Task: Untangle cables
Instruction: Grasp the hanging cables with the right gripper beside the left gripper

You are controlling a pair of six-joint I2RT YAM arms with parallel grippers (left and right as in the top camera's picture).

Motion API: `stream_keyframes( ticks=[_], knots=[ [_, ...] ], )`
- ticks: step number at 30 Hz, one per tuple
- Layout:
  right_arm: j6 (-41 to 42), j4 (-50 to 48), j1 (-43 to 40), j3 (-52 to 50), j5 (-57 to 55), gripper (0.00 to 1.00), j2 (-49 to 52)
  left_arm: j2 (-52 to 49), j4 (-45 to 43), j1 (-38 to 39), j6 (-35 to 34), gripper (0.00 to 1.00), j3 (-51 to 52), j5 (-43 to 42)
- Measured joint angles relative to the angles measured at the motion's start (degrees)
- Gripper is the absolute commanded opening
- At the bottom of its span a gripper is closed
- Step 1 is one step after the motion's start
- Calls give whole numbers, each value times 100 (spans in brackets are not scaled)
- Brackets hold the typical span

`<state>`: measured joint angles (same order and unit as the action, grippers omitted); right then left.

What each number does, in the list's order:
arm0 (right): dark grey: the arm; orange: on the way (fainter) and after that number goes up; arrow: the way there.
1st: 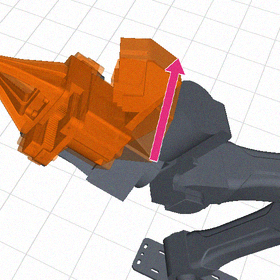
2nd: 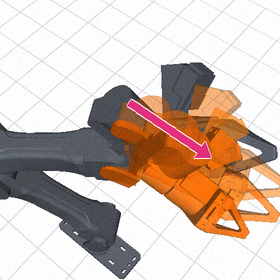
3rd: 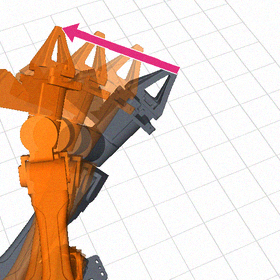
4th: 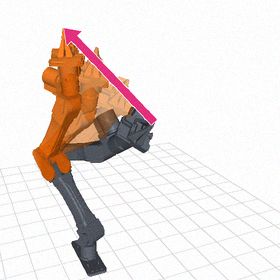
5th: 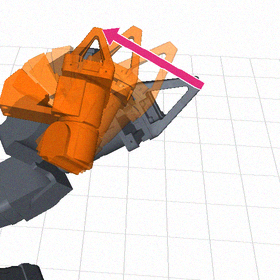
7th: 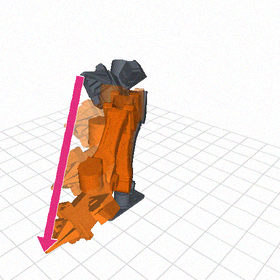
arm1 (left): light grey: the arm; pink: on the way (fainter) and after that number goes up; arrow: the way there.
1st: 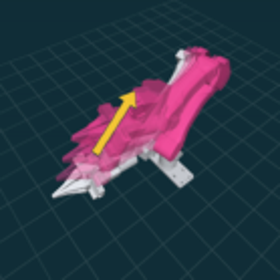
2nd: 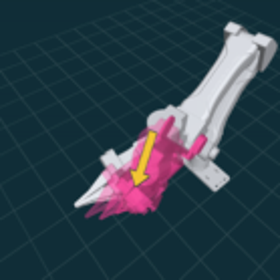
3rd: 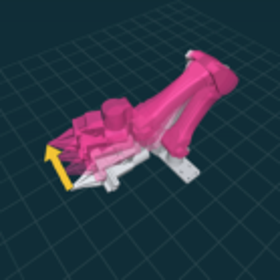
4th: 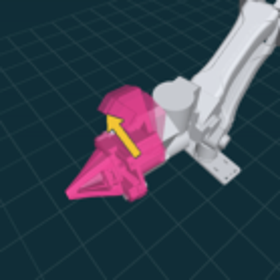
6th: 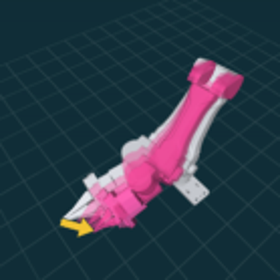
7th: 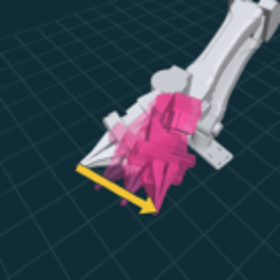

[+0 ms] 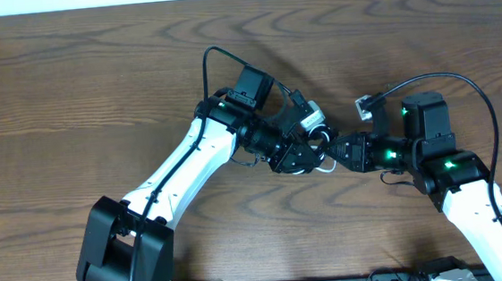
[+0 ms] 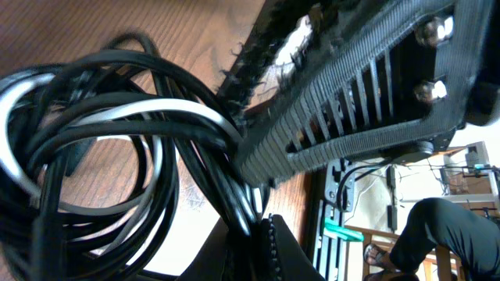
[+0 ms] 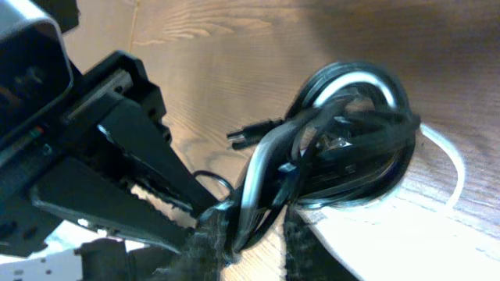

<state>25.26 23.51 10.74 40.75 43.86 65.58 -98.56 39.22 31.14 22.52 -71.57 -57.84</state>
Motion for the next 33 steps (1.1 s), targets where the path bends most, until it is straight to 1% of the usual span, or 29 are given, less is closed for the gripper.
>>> stream_keyframes(
  ticks=[3,9,12,13,14,19,21,25,28,31,33],
  knots=[
    [9,0,0,7,-105,1,0,0,28,0,0,7,0,79],
    [-2,31,0,13,-382,1,0,0,48,0,0,8,0,120],
    [-7,151,0,13,-490,8,0,0,52,0,0,7,0,118],
    [2,203,0,15,-529,18,7,0,52,0,0,8,0,116],
    [-7,234,0,15,-564,22,17,0,55,0,0,7,0,116],
    [-17,256,0,17,-704,38,149,2,83,0,0,7,0,118],
    [20,256,0,17,-754,41,155,0,85,0,9,7,0,118],
    [345,192,0,17,-754,41,155,0,83,-13,129,8,0,118],
    [796,105,0,17,-743,37,155,0,81,-28,243,8,0,116],
    [1154,26,0,17,-721,28,155,2,79,-28,348,8,0,116],
    [1307,-68,0,17,-682,27,155,0,81,-28,396,8,0,118]
  ],
)
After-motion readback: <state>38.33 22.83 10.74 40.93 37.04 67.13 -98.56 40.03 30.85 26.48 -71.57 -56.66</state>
